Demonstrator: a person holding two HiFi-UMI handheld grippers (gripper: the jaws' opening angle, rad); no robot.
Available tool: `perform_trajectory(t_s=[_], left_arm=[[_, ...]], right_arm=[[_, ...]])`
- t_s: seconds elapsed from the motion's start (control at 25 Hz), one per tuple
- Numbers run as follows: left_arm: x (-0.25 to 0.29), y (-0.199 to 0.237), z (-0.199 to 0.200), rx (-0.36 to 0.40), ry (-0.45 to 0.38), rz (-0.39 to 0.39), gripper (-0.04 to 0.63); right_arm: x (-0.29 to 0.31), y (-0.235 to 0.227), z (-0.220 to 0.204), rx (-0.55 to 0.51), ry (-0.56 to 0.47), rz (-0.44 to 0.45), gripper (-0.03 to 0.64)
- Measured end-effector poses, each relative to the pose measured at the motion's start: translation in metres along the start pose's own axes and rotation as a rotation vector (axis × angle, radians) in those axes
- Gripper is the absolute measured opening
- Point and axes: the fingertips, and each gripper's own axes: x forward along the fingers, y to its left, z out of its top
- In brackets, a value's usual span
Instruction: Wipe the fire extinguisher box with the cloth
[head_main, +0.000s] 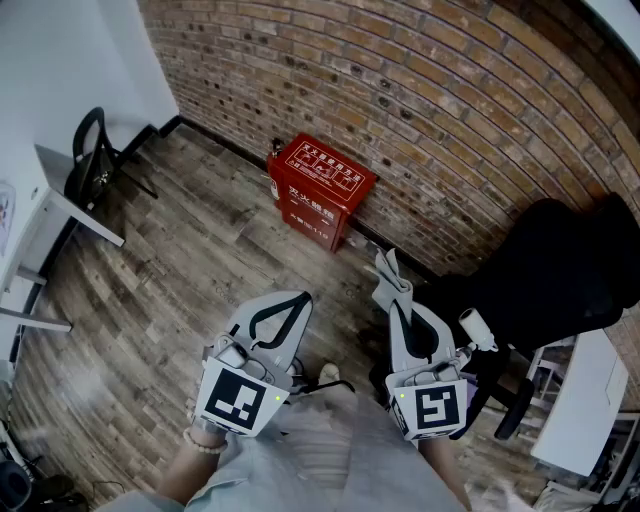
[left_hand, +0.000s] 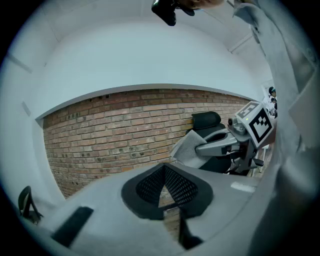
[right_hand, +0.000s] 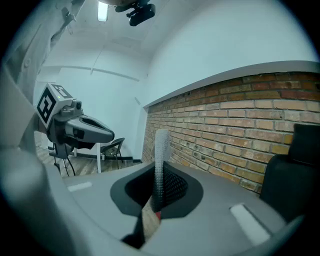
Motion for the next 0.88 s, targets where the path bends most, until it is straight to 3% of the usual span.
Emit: perform_trajectory(t_s=[0.88], left_arm=[[-0.0031,0.0055,-0.0054,-0.006,-0.002,-0.017,-0.003]], right_arm=[[0.004,0.0102,-0.0008,-0.01,0.015,-0.004,0.017]])
